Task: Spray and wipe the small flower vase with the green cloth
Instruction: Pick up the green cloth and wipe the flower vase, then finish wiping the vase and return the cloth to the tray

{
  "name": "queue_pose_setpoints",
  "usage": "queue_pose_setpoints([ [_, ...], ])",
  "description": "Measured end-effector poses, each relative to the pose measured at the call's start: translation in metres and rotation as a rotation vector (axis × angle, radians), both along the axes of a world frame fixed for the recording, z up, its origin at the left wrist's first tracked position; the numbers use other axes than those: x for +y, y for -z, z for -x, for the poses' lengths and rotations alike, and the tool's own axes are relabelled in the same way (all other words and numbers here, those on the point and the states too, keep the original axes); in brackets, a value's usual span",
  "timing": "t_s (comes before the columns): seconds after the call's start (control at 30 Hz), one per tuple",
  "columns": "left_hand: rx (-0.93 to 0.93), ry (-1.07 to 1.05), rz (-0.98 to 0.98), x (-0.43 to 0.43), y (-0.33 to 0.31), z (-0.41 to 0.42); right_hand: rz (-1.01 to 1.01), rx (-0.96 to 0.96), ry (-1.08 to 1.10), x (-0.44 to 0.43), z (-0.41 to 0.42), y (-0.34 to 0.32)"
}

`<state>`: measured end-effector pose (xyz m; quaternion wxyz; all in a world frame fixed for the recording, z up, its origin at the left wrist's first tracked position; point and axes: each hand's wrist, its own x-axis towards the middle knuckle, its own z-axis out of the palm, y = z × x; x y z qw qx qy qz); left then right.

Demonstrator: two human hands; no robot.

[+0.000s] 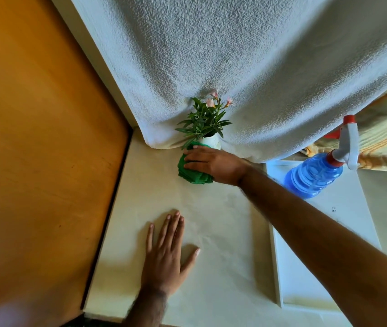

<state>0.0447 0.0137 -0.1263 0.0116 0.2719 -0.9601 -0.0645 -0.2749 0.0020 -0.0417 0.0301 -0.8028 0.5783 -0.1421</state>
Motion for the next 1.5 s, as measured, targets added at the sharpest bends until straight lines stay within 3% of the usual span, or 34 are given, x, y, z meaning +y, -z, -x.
queue_pose_setpoints([
  [0.17,0.004,0.004,0.003,0.0,0.003,-0.002,-0.264,-0.199,0.149,0.013,-0.011,0.021],
  [0.37,0.011,0.001,0.001,-0.001,0.004,-0.002,-0.285,-0.442,0.313,0.011,-0.026,0.018],
  [0.63,-0.002,0.0,-0.048,-0.004,0.005,-0.002,-0.142,-0.351,0.311,0.056,-0.058,-0.021],
  [1.0,-0.04,0.001,-0.119,-0.004,0.0,-0.002,-0.012,-0.172,0.805,0.247,-0.068,-0.031],
  [1.17,-0.007,-0.005,-0.104,-0.002,-0.002,0.001,-0.167,-0.142,1.07,0.31,-0.064,-0.002],
  [1.33,-0.01,-0.002,-0.075,0.0,-0.005,0.001,-0.353,-0.057,0.946,0.332,-0.069,0.027],
  [1.5,-0.074,0.003,-0.096,0.004,-0.012,0.002,-0.453,-0.017,0.964,0.331,-0.072,0.03],
])
